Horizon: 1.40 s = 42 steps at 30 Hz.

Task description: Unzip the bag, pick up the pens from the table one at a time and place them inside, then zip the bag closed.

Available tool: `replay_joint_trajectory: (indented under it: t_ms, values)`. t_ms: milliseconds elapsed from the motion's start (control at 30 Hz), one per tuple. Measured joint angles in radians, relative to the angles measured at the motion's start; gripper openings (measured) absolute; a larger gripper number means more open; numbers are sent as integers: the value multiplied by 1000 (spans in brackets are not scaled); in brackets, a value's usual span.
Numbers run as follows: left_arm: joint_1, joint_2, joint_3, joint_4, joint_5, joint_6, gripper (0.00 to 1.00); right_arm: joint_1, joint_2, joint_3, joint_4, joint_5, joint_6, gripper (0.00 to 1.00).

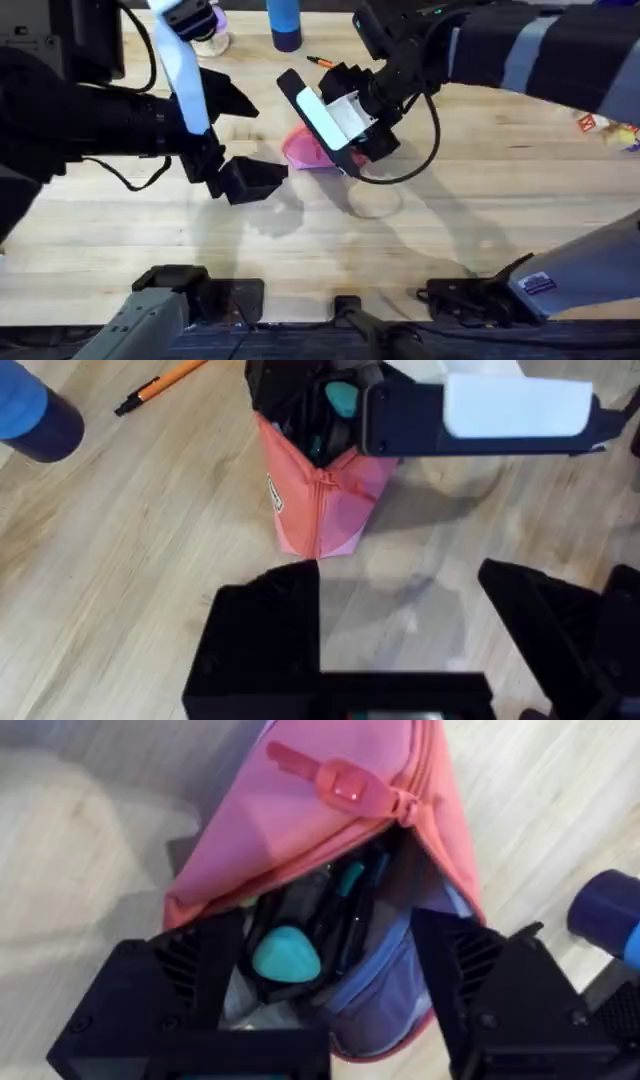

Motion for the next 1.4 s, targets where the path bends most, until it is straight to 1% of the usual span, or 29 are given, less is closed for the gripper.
replay_joint_trajectory:
  t_ms: [400,500,667,800,933,1067,1133,1267,1400]
  values:
    - [0,0,0,0,0,0,992,6,-15,3,-42,16,19,996]
    - [0,0,0,0,0,0,993,11,-58,2,-54,27,48,996]
    - [0,0,0,-6,0,0,994,11,-168,1,-70,28,123,996]
    - [0,0,0,-7,0,0,993,11,-234,1,-69,33,281,996]
    - [0,0,0,-7,0,0,993,0,-261,1,-44,42,527,995]
    - [0,0,0,-7,0,0,994,-39,-258,22,-36,47,769,993]
    - [0,0,0,-7,0,0,994,-55,-252,59,-36,52,848,992]
    - [0,0,0,-7,0,0,994,-58,-225,167,-41,54,963,992]
    - [0,0,0,-7,0,0,993,-58,-152,305,-79,53,1044,992]
